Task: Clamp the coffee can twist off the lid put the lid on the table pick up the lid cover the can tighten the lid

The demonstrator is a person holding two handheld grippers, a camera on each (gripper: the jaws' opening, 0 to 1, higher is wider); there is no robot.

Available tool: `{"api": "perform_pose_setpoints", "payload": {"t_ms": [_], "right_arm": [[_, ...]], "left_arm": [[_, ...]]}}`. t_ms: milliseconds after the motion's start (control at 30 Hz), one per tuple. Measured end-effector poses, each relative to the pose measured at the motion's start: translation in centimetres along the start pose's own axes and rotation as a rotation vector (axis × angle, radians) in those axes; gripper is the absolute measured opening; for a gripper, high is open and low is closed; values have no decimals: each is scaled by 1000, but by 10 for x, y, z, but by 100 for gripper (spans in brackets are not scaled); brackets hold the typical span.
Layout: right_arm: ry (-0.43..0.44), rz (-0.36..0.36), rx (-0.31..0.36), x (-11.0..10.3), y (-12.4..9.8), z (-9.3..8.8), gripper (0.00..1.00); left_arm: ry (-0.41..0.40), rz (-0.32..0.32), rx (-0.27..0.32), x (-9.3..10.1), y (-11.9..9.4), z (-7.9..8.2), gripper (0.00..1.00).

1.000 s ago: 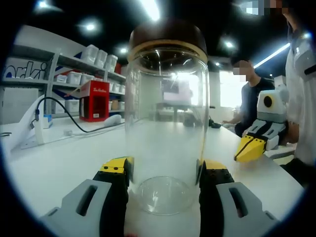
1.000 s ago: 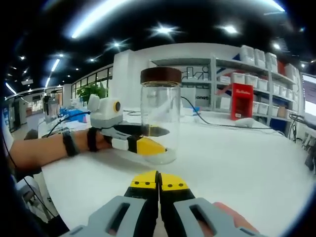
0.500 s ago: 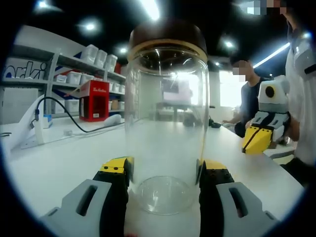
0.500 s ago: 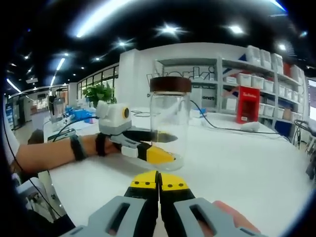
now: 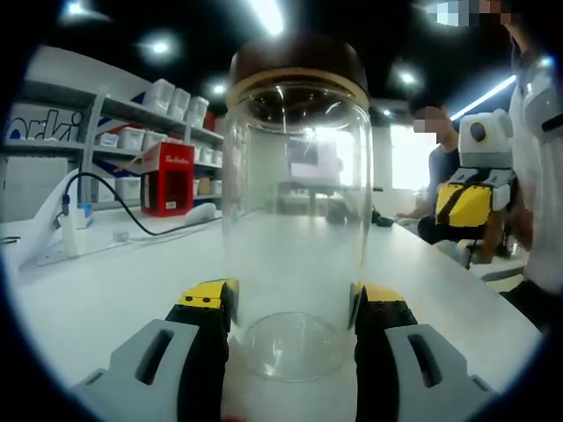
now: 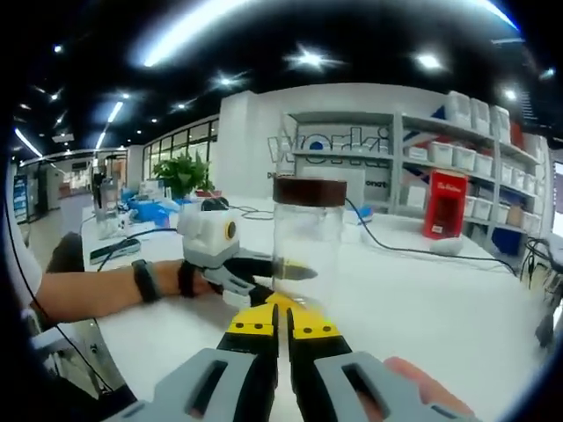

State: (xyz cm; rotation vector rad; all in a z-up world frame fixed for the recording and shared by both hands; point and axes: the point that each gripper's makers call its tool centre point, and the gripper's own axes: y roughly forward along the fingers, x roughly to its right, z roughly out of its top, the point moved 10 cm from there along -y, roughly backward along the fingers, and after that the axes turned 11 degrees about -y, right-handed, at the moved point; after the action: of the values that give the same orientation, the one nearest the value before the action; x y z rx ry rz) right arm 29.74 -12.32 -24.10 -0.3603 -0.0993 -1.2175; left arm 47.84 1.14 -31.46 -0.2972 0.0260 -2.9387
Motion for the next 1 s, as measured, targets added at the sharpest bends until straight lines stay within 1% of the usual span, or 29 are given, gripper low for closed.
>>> {"api": "perform_pose_setpoints", "payload": {"t_ms": [133,200,433,633,867,1000], "right_arm": [[-14,12,22,0,-2,11,0],[-3,18,26,0,-3,14,0],[18,10,39,3,-5,18,1],[2,9,38,7,-4,23,7],[9,-21,56,11,-4,27,11],[3,-32,48,14,-1,29,11]], "left_arm": [[0,0,-1,-2,0,0,48],[1,0,-2,-3,0,0,48],[3,1,-4,-4,0,-1,48],[4,1,-6,-6,0,-1,48],[4,2,-8,-8,0,-1,48],[6,2,-9,-4,1,-1,47]]}}
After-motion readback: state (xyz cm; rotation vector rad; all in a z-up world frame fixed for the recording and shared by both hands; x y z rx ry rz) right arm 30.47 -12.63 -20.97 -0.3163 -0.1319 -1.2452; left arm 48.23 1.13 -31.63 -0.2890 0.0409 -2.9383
